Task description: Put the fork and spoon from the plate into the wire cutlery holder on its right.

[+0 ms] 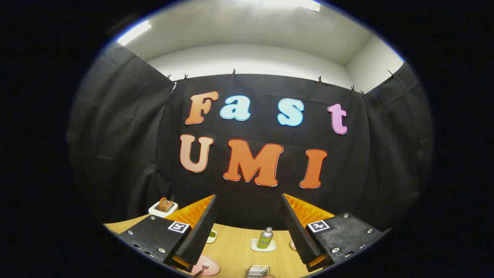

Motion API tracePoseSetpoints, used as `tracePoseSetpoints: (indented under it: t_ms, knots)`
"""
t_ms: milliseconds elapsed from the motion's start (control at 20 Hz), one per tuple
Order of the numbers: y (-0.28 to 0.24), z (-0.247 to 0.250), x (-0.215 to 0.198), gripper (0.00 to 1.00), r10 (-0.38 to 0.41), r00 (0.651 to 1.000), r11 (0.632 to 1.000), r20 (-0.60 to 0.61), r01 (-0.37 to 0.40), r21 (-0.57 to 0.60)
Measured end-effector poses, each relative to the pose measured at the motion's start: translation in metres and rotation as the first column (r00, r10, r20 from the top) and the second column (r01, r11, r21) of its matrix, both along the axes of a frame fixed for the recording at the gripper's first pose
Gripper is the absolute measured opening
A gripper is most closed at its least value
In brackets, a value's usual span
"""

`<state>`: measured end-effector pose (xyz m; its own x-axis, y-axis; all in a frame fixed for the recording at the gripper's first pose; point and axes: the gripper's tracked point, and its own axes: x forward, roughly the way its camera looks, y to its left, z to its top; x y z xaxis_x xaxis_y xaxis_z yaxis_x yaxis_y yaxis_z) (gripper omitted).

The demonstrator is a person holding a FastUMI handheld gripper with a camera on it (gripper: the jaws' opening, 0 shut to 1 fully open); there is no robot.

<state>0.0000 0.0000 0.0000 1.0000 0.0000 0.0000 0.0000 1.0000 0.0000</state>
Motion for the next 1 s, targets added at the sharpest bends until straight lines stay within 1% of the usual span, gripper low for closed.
tracePoseSetpoints:
  t_ms: [500, 1000]
  knots:
    - [-0.025, 0.002, -0.011, 0.95, -0.049, 0.999, 0.999, -0.003, 0.049, 0.007]
    - [-0.019, -0.013, -0.008, 0.95, -0.041, 0.998, 0.998, -0.04, 0.042, 0.037]
